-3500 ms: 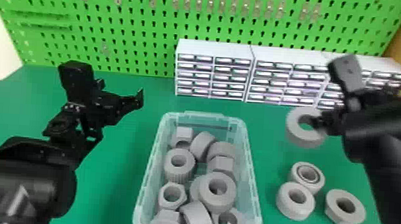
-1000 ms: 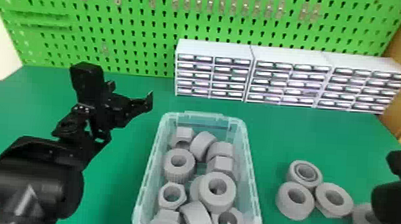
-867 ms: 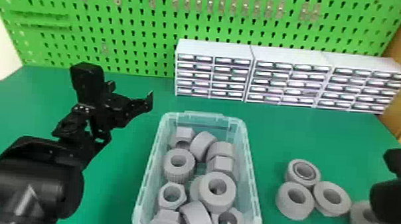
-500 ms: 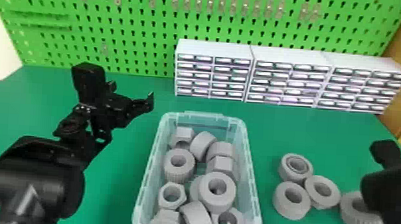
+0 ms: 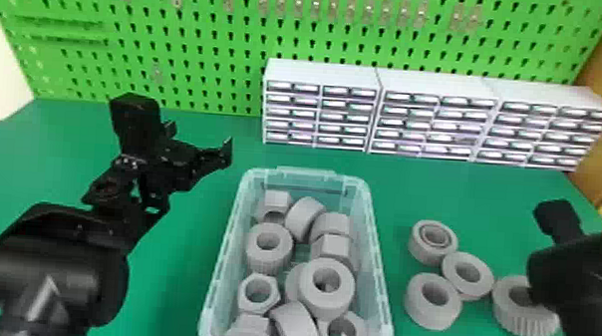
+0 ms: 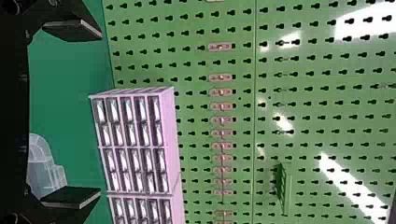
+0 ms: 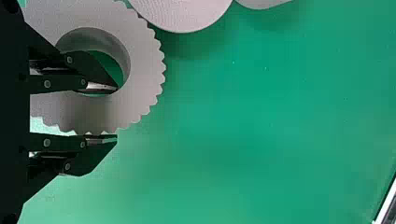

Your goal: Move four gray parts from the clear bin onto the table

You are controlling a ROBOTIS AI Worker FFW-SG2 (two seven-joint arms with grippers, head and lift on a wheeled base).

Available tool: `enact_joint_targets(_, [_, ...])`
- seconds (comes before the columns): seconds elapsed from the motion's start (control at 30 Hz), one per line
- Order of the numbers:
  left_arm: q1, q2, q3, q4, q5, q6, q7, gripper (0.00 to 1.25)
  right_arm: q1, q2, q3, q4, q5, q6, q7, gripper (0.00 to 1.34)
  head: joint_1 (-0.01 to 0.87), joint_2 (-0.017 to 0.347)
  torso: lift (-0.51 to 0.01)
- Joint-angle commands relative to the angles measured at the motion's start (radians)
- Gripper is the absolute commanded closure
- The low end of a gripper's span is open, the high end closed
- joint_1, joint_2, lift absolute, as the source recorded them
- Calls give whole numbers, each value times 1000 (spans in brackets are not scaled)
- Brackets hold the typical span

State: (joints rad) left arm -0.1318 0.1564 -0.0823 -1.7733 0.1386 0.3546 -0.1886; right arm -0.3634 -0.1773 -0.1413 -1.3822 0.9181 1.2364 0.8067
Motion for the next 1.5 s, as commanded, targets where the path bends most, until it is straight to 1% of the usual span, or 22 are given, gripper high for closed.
enact_joint_targets(0.0, [1,0,3,0,1,0,0,113,0,1,9,-3,-7,2,0,1085,678,34,-50])
enact_joint_targets(0.2, [1,0,4,0,1,1,-3,114,4,2,28,-18,-7,12,0,1084,678,34,-50])
enact_joint_targets(0.3, [1,0,4,0,1,0,-5,114,12,2,32,-32,-8,31,0,1033,678,34,-50])
enact_joint_targets(0.47, [3,0,6,0,1,0,-5,114,34,2,48,-89,10,58,0,1013,678,34,-50])
enact_joint_targets(0.6, [6,0,7,0,1,0,-6,114,38,1,57,-116,21,74,0,1013,678,34,-50])
enact_joint_targets(0.7, [4,0,6,0,1,0,-6,114,38,1,58,-118,19,74,0,1001,678,34,-50])
enact_joint_targets(0.8, [4,0,6,0,1,1,-6,116,38,-1,58,-118,21,72,0,940,678,34,-50])
enact_joint_targets(1.13, [4,0,6,0,1,1,-6,114,41,-1,60,-118,19,72,0,935,678,34,-50])
enact_joint_targets(1.2, [4,0,6,0,1,0,-6,116,41,-1,58,-118,19,72,0,883,678,34,-50])
enact_joint_targets(1.23, [4,0,6,0,1,0,-6,114,41,-1,57,-118,18,72,0,829,678,34,-50])
enact_joint_targets(1.3, [4,0,6,0,1,0,-6,114,41,-1,54,-118,10,72,0,662,678,34,-50])
enact_joint_targets(1.37, [4,0,6,0,1,0,-6,114,41,-1,55,-116,7,72,0,552,678,34,-50])
enact_joint_targets(1.47, [4,0,6,0,1,0,-6,116,41,1,57,-115,7,72,0,516,678,34,-50])
